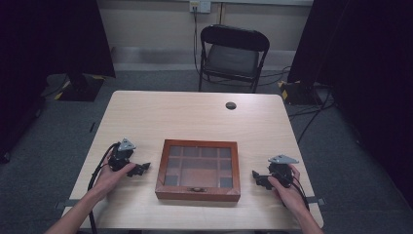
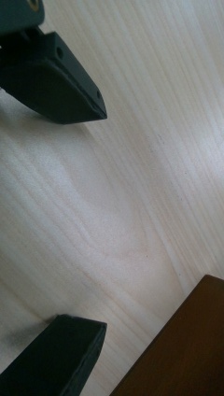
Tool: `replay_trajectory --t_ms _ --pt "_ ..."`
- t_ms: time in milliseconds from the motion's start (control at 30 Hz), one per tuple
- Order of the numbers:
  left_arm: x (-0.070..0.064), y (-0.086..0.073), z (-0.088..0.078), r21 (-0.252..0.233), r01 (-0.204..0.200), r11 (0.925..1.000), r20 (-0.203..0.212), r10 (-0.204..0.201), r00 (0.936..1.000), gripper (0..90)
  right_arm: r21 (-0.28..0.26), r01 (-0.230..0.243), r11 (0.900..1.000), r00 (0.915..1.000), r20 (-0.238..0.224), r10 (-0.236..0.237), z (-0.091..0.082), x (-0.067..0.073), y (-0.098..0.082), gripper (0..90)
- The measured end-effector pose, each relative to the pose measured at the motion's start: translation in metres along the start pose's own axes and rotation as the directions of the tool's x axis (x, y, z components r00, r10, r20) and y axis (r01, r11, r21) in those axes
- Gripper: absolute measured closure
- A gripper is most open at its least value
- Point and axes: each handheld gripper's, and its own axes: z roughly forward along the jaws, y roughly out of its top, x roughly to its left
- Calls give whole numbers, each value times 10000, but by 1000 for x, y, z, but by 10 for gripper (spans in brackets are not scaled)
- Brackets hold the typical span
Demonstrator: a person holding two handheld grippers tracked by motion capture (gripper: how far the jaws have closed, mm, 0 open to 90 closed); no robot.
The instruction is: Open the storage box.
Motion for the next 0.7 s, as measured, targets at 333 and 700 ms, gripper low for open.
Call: replay_trajectory --t_ms 333,700 --pt "-2 4 -9 -84 9 10000 -46 -10 10000 174 0 3 10000 10000 3 -3 0 0 0 109" --pt "-7 25 -36 -1108 795 9907 982 -687 9928 233 0 6 10000 10000 3 -6 0 0 0 109"
